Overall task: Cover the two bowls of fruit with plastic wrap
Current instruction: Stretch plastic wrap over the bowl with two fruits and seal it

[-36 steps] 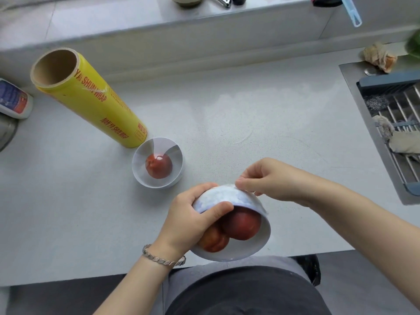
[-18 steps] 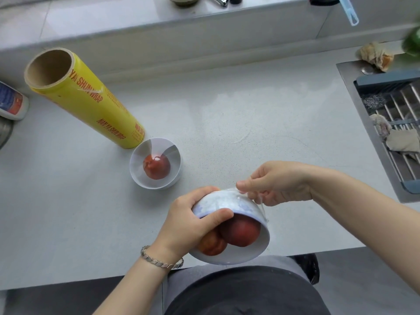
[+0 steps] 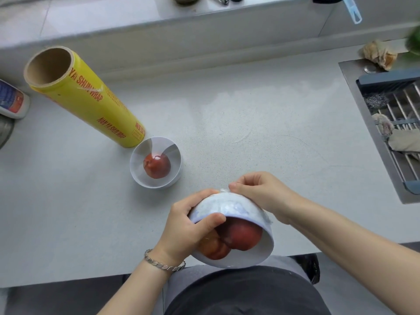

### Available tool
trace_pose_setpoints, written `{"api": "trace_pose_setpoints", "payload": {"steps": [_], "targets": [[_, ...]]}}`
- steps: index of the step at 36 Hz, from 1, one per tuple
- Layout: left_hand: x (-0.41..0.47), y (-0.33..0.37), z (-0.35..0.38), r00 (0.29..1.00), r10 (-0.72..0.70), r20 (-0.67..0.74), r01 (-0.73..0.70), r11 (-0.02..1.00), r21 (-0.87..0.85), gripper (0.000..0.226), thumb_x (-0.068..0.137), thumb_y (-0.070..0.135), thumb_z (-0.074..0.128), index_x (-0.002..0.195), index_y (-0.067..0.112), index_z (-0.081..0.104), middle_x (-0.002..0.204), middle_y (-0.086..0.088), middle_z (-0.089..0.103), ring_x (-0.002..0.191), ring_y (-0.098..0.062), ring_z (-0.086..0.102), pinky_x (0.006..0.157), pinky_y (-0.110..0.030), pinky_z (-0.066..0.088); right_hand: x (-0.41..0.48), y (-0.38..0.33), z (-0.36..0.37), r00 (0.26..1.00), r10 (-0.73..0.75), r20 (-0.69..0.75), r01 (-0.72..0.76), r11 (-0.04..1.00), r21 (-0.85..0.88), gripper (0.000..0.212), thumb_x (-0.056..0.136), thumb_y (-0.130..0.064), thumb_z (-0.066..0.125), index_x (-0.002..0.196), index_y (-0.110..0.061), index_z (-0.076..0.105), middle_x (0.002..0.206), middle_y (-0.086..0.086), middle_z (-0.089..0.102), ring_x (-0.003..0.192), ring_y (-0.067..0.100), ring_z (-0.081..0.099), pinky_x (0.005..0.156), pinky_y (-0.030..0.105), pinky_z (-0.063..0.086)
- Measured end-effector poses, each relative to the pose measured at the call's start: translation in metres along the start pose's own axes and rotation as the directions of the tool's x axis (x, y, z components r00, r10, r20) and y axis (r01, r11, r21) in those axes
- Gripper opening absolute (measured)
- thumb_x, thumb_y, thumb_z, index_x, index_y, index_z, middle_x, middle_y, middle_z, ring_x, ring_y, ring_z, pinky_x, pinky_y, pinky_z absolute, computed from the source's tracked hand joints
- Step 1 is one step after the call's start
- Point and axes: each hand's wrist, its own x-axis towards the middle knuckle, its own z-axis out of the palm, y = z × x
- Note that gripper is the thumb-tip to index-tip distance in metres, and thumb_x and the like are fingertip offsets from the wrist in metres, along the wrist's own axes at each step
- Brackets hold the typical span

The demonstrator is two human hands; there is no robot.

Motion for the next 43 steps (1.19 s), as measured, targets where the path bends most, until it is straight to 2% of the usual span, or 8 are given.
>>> {"api": "trace_pose_setpoints", "payload": {"steps": [7,12,15,18,26,34,38,43], "targets": [[-0.003,0.000,-0.001,0.999,-0.001,0.041,0.002,1.000,-0.003,0.039,0.054,0.042,0.069,0.091,0.029,0.066,0.092,0.024,0.071,0.090,0.003,0.065,0.078,-0.011,0.047,-0.005,0.000,-0.010,0.963,0.190,0.189,-0.202,0.978,0.048,0.014,0.079,-0.017,0.071,0.070,-0.013,0.061,0.059,0.000,0.054,0.045,0.006,0.047,0.044,0.013,0.042],[-0.003,0.002,0.000,1.000,-0.011,0.016,0.011,1.000,-0.011,0.039,0.053,0.045,0.068,0.089,0.029,0.067,0.092,0.019,0.072,0.088,-0.001,0.066,0.077,-0.013,0.048,-0.016,-0.005,-0.019,0.973,-0.185,-0.137,0.186,0.983,-0.004,0.012,0.080,-0.009,0.069,0.079,-0.020,0.068,0.082,-0.002,0.069,0.070,0.004,0.064,0.065,0.007,0.047],[-0.002,0.003,-0.002,1.000,-0.023,-0.006,0.023,1.000,-0.002,0.039,0.053,0.047,0.068,0.089,0.032,0.068,0.092,0.017,0.072,0.086,-0.002,0.066,0.075,-0.013,0.048,-0.037,-0.015,-0.022,0.903,-0.428,0.026,0.429,0.901,-0.059,0.011,0.085,-0.026,0.062,0.090,-0.026,0.072,0.095,-0.011,0.072,0.096,-0.003,0.063,0.086,0.012,0.046],[0.000,0.002,-0.002,1.000,-0.023,-0.014,0.023,1.000,0.002,0.043,0.053,0.048,0.068,0.091,0.030,0.067,0.093,0.015,0.072,0.087,-0.003,0.066,0.075,-0.014,0.049,-0.046,-0.011,-0.012,0.870,-0.430,0.240,0.477,0.857,-0.194,0.027,0.083,-0.036,0.056,0.107,-0.031,0.068,0.111,-0.025,0.064,0.110,-0.010,0.054,0.094,0.007,0.038],[0.002,0.002,-0.006,0.999,-0.025,-0.046,0.025,1.000,0.005,0.051,0.053,0.051,0.067,0.097,0.025,0.067,0.098,0.005,0.071,0.093,-0.005,0.065,0.081,-0.016,0.048,-0.037,-0.012,-0.002,0.896,-0.329,0.298,0.406,0.879,-0.251,0.042,0.078,-0.038,0.069,0.117,-0.046,0.055,0.115,-0.031,0.056,0.110,-0.015,0.050,0.091,0.005,0.039],[0.004,0.003,-0.006,0.993,-0.050,-0.107,0.041,0.995,-0.091,0.055,0.048,0.061,0.072,0.092,0.029,0.066,0.084,0.020,0.072,0.082,0.005,0.065,0.073,-0.010,0.048,-0.030,-0.003,-0.013,0.921,-0.213,0.328,0.251,0.965,-0.080,0.050,0.057,-0.055,0.067,0.104,-0.038,0.063,0.103,-0.015,0.068,0.098,0.001,0.063,0.084,0.018,0.050],[0.008,-0.002,-0.007,0.970,-0.087,-0.227,0.026,0.965,-0.260,0.069,0.051,0.076,0.069,0.092,0.021,0.073,0.095,0.000,0.074,0.095,-0.017,0.066,0.083,-0.033,0.052,-0.034,0.008,-0.022,0.906,-0.234,0.352,0.201,0.971,0.129,0.049,0.066,-0.047,0.069,0.109,-0.025,0.064,0.107,-0.007,0.070,0.103,0.010,0.065,0.083,0.017,0.048],[0.008,0.003,0.001,0.973,-0.200,-0.115,0.123,0.873,-0.472,0.057,0.057,0.063,0.074,0.090,0.016,0.074,0.095,-0.007,0.073,0.090,-0.019,0.067,0.065,-0.023,0.055,-0.030,0.012,-0.020,0.929,-0.315,0.193,0.247,0.918,0.309,0.028,0.065,-0.036,0.066,0.089,-0.023,0.072,0.087,-0.005,0.073,0.084,0.008,0.068,0.071,0.015,0.050]]}}
